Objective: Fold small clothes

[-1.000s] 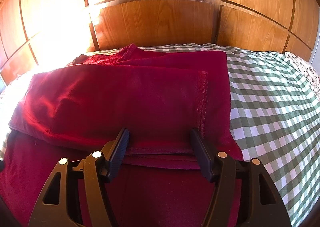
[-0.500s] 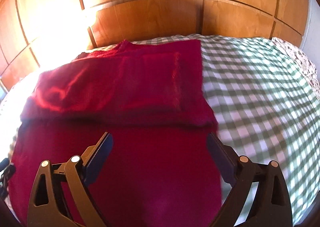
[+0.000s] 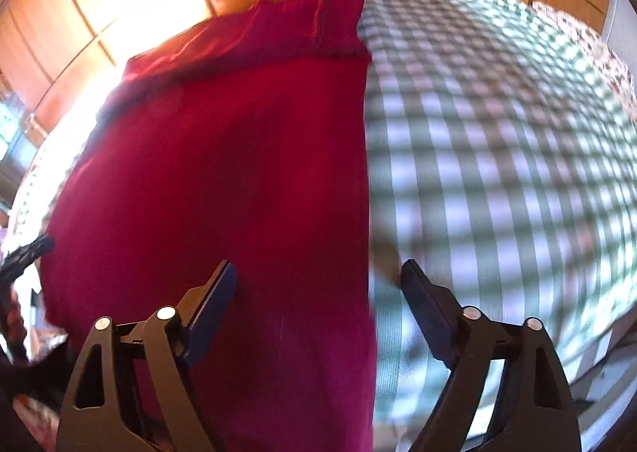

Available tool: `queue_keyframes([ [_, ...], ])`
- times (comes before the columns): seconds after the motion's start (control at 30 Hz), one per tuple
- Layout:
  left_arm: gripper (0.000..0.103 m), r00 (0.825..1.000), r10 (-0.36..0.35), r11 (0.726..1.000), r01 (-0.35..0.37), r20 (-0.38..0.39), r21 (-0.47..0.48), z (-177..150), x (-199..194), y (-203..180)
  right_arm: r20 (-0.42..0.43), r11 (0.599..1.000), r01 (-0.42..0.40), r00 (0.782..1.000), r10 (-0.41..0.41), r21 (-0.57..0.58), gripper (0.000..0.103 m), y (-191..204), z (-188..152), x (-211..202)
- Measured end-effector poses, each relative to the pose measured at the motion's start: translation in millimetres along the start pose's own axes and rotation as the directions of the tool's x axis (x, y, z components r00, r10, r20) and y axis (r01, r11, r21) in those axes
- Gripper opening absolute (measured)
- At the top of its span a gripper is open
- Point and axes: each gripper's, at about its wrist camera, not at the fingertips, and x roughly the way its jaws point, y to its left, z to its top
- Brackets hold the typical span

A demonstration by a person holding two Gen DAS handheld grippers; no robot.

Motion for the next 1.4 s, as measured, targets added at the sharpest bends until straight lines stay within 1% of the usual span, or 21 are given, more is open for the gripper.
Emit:
queue_keyframes([
  [0.1, 0.039, 0.996, -0.07, 0.997, 0.07, -0.055, 0.011, -19, -4, 0, -0.05, 0.999, -0.024, 0.998, 0.025, 0.025, 0.059, -1, -25, -6],
  [0.13, 0.034, 0.994, -0.085, 0.996, 0.086, -0.067, 0.016, -22, -4, 0, -0.065, 0.999, -0.032, 0.997, 0.035, 0.033, 0.048, -2, -30, -6],
  [0.17, 0.023, 0.993, -0.089, 0.995, 0.091, -0.075, 0.026, -26, -4, -2, -0.079, 0.998, -0.039, 0.996, 0.042, 0.039, 0.04, -3, -33, -4],
  [0.2, 0.019, 0.993, -0.089, 0.995, 0.092, -0.081, 0.041, -28, -4, -4, -0.086, 0.998, -0.042, 0.995, 0.045, 0.036, 0.036, -2, -35, -4],
  [0.23, 0.013, 0.992, -0.095, 0.994, 0.099, -0.077, 0.051, -27, -7, -4, -0.087, 0.998, -0.046, 0.995, 0.049, 0.031, 0.026, -1, -35, -4],
  [0.27, 0.012, 0.992, -0.11, 0.992, 0.114, -0.068, 0.056, -25, -11, -4, -0.084, 0.998, -0.055, 0.995, 0.057, 0.023, 0.015, 2, -32, -7],
  [0.3, 0.012, 0.989, -0.135, 0.989, 0.138, -0.056, 0.06, -14, -13, 0, -0.076, 0.998, -0.061, 0.995, 0.062, 0.016, 0.011, 4, -29, -9],
  [0.37, 0.011, 0.981, -0.19, 0.981, 0.191, -0.028, 0.043, -1, -24, 5, -0.035, 0.996, -0.09, 0.995, 0.09, 0.009, 0.01, 8, -17, -18],
  [0.5, 0.011, 0.959, -0.283, 0.958, 0.284, 0.027, -0.047, 20, -34, 27, 0.035, 0.991, -0.136, 0.99, 0.135, 0.015, 0.01, 13, 6, -26],
  [0.6, 0.011, 0.942, -0.329, 0.936, 0.335, 0.071, -0.105, 37, -36, 42, 0.085, 0.987, -0.156, 0.984, 0.154, 0.025, 0.01, 12, 31, -24],
  [0.7, 0.011, 0.933, -0.345, 0.922, 0.357, 0.103, -0.152, 60, -32, 50, 0.115, 0.986, -0.16, 0.981, 0.154, 0.044, 0.01, 5, 56, -17],
  [0.87, 0.011, 0.948, -0.298, 0.923, 0.316, 0.112, -0.221, 91, -5, 58, 0.122, 0.989, -0.13, 0.985, 0.12, 0.076, 0.01, -4, 107, 8],
  [1.0, 0.013, 0.955, -0.277, 0.904, 0.297, 0.108, -0.307, 119, 20, 59, 0.129, 0.979, -0.162, 0.981, 0.146, 0.127, 0.01, -14, 135, 20],
  [1.03, 0.014, 0.956, -0.271, 0.9, 0.294, 0.116, -0.321, 124, 24, 63, 0.138, 0.975, -0.176, 0.978, 0.157, 0.138, 0.013, -15, 140, 21],
  [1.1, 0.022, 0.959, -0.255, 0.893, 0.283, 0.125, -0.35, 131, 31, 71, 0.166, 0.966, -0.205, 0.97, 0.179, 0.156, 0.028, -20, 150, 19],
  [1.17, 0.046, 0.964, -0.22, 0.885, 0.263, 0.152, -0.384, 135, 32, 80, 0.216, 0.949, -0.244, 0.956, 0.201, 0.198, 0.08, -25, 153, 13],
  [1.2, 0.05, 0.967, -0.187, 0.887, 0.242, 0.172, -0.394, 136, 28, 85, 0.258, 0.947, -0.236, 0.95, 0.177, 0.22, 0.084, -29, 155, 8],
  [1.23, 0.055, 0.969, -0.167, 0.888, 0.227, 0.181, -0.399, 135, 25, 92, 0.279, 0.944, -0.241, 0.944, 0.174, 0.225, 0.084, -32, 157, 5],
  [1.27, 0.056, 0.97, -0.157, 0.887, 0.221, 0.186, -0.406, 133, 22, 97, 0.281, 0.941, -0.249, 0.942, 0.181, 0.23, 0.084, -34, 159, 5],
  [1.33, 0.056, 0.971, -0.143, 0.888, 0.211, 0.192, -0.409, 124, 17, 106, 0.281, 0.933, -0.248, 0.944, 0.173, 0.26, 0.087, -43, 154, 3],
  [1.4, 0.057, 0.972, -0.143, 0.904, 0.205, 0.185, -0.376, 111, 10, 112, 0.274, 0.934, -0.239, 0.947, 0.165, 0.265, 0.088, -50, 145, 0],
])
